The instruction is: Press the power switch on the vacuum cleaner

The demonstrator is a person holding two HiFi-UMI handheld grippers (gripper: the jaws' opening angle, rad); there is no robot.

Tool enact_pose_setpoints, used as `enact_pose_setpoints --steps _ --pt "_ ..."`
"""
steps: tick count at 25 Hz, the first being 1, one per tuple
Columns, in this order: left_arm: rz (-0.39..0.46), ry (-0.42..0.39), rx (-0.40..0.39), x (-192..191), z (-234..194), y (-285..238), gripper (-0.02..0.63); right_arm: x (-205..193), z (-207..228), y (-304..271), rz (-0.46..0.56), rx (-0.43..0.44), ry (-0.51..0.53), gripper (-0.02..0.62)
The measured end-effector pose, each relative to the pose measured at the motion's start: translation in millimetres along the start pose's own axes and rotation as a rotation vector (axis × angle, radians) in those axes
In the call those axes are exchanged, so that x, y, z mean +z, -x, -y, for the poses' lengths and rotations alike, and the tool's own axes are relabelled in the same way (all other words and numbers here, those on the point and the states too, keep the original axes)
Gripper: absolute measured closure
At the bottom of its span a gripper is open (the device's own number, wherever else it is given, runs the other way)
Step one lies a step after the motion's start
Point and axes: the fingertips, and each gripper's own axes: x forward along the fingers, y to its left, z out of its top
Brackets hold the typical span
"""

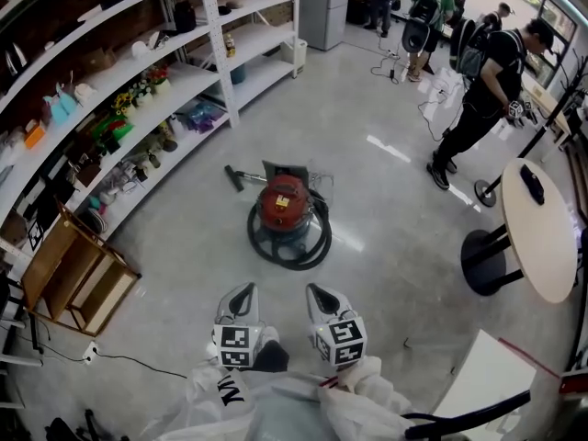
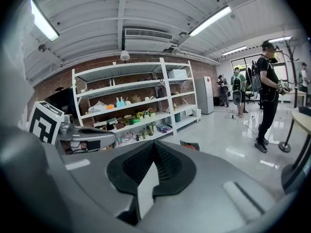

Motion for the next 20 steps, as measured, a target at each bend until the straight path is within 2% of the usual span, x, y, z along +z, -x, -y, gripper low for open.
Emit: enact_pose_setpoints --steps 20 --pt "0.018 0.029 -0.023 13 -94 -52 0.606 45 -7 -89 0.002 -0.077 0.034 0.595"
